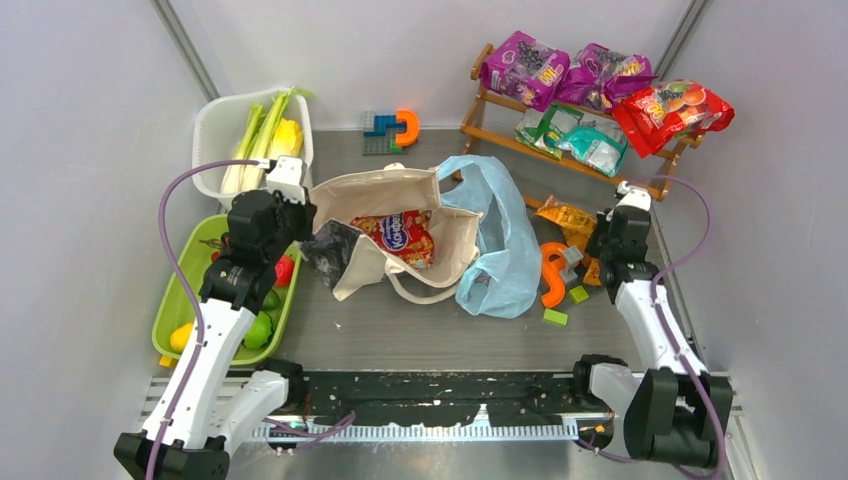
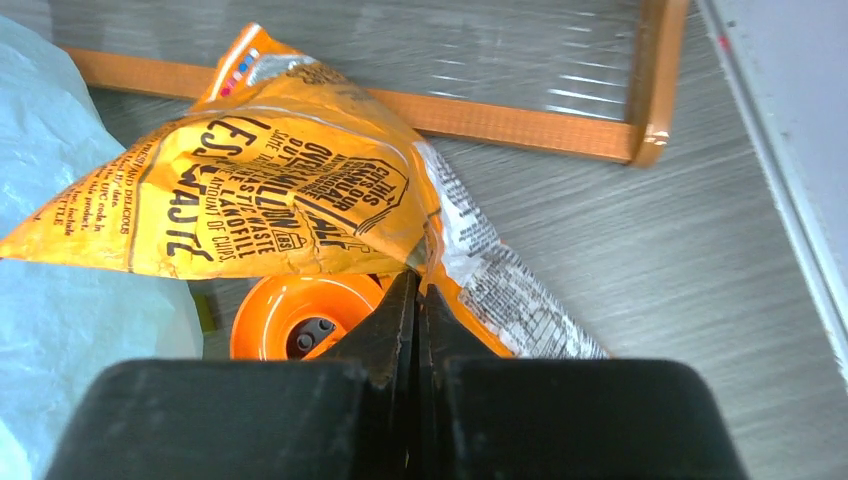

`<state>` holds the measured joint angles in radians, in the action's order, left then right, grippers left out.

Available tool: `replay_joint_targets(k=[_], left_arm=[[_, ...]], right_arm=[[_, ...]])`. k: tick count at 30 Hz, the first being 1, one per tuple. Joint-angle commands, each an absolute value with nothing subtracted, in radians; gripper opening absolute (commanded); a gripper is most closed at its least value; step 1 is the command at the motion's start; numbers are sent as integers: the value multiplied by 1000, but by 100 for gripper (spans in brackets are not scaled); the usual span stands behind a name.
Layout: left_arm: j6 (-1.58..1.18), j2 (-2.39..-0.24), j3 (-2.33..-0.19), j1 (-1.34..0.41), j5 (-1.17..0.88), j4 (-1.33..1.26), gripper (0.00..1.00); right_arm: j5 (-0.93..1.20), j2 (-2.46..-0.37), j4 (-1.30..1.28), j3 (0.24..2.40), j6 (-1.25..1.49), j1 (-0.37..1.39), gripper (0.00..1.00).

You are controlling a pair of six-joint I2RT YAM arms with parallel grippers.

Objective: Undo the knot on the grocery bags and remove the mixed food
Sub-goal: Adjust the potato chip on the shelf.

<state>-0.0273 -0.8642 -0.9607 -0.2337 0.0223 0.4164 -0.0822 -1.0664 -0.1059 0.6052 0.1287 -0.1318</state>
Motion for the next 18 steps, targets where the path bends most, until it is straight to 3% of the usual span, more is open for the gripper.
replay_joint_targets(k=[1,9,18], left_arm=[[-49,-856,-965,-239,-21,314,0],[-48,-854,-966,-242,-18,314,0],[-46,-855,-965,-244,-16,315,0]], right_arm=[[-194,-912,-154,613,131,-127,5],[-362,-668,-21,510,158,-127,5],[-267,-768,413,387,30,-127,5]])
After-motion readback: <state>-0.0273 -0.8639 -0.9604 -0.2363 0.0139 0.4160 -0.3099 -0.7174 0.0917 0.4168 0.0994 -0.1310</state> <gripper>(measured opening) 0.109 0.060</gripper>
